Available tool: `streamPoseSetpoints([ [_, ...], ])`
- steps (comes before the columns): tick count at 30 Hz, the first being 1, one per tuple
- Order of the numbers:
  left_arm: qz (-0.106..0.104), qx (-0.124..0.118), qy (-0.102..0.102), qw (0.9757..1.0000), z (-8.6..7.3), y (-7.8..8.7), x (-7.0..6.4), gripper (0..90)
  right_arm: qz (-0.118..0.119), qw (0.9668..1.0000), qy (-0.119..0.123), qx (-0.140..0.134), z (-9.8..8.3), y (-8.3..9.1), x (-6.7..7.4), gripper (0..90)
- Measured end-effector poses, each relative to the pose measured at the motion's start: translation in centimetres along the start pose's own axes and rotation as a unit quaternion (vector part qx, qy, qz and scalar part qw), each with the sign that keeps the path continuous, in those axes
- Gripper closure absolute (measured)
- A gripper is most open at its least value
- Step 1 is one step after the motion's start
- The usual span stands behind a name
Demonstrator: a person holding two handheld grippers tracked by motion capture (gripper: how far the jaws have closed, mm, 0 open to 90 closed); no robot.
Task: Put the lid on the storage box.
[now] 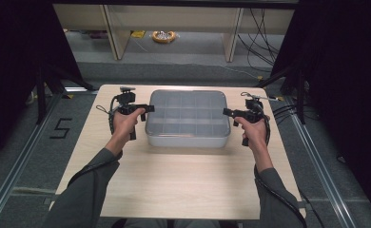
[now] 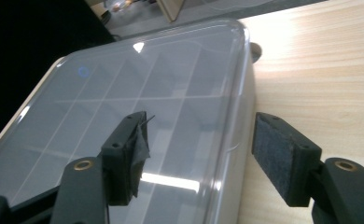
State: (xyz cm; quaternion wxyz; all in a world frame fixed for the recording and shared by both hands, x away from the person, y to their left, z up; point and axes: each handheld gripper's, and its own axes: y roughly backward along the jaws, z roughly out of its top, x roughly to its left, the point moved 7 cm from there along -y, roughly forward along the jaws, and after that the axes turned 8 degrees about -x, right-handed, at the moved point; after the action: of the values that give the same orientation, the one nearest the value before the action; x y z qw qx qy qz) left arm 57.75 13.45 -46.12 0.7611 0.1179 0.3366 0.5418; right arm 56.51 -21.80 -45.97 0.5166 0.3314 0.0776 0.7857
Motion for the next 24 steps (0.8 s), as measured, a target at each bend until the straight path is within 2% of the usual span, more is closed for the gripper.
streamPoseSetpoints([
  [1,-0.003,0.000,-0.002,1.0000,-0.2,0.2,0.0,37.6,0.000,1.0000,0.000,0.000,0.0,0.0,0.0,35.9],
  [2,-0.004,0.002,-0.005,1.0000,-0.4,0.4,0.1,37.2,0.009,0.9995,0.029,-0.001,-0.1,0.1,-0.2,35.3],
  [4,-0.008,0.005,-0.013,0.9999,-0.8,0.9,0.2,36.6,0.011,0.9992,0.040,-0.003,-0.3,0.5,0.0,35.2],
  [5,-0.011,0.004,-0.012,0.9999,-0.9,1.1,0.3,35.8,0.013,0.9997,0.021,0.001,-0.6,0.8,0.5,35.0],
  [8,-0.016,0.001,-0.017,0.9997,-1.3,1.8,0.5,34.6,0.015,0.9997,0.021,0.002,-1.1,1.4,0.7,33.7],
  [9,-0.018,-0.003,-0.017,0.9997,-1.5,2.2,0.6,34.5,0.016,0.9996,0.025,0.003,-1.2,1.6,0.6,33.7],
  [10,-0.020,-0.001,-0.020,0.9996,-1.8,2.5,0.7,34.3,0.022,0.9989,0.041,-0.003,-1.4,1.8,0.4,33.7],
  [11,-0.025,-0.002,-0.022,0.9994,-2.2,2.8,0.8,34.1,0.023,0.9986,0.047,-0.005,-1.6,2.0,0.4,33.4],
  [12,-0.029,-0.006,-0.020,0.9994,-2.5,3.1,0.7,33.6,0.025,0.9985,0.049,-0.005,-1.9,2.2,0.4,33.1],
  [15,-0.039,-0.005,-0.032,0.9987,-4.0,4.1,0.8,32.5,0.034,0.9980,0.054,-0.004,-2.9,3.1,0.6,32.5],
  [16,-0.042,-0.003,-0.036,0.9984,-4.5,4.4,0.8,32.3,0.035,0.9984,0.044,-0.001,-3.3,3.4,0.8,32.2],
  [19,-0.055,0.002,-0.048,0.9973,-6.0,5.3,0.6,31.1,0.040,0.9972,0.064,0.000,-4.5,4.2,0.8,31.6],
  [23,-0.069,0.006,-0.056,0.9960,-7.5,6.3,0.2,30.1,0.041,0.9968,0.068,0.007,-5.6,5.1,1.0,30.8],
  [24,-0.070,0.009,-0.066,0.9953,-7.8,6.6,0.2,29.8,0.043,0.9966,0.070,0.007,-5.7,5.3,1.1,30.8],
])
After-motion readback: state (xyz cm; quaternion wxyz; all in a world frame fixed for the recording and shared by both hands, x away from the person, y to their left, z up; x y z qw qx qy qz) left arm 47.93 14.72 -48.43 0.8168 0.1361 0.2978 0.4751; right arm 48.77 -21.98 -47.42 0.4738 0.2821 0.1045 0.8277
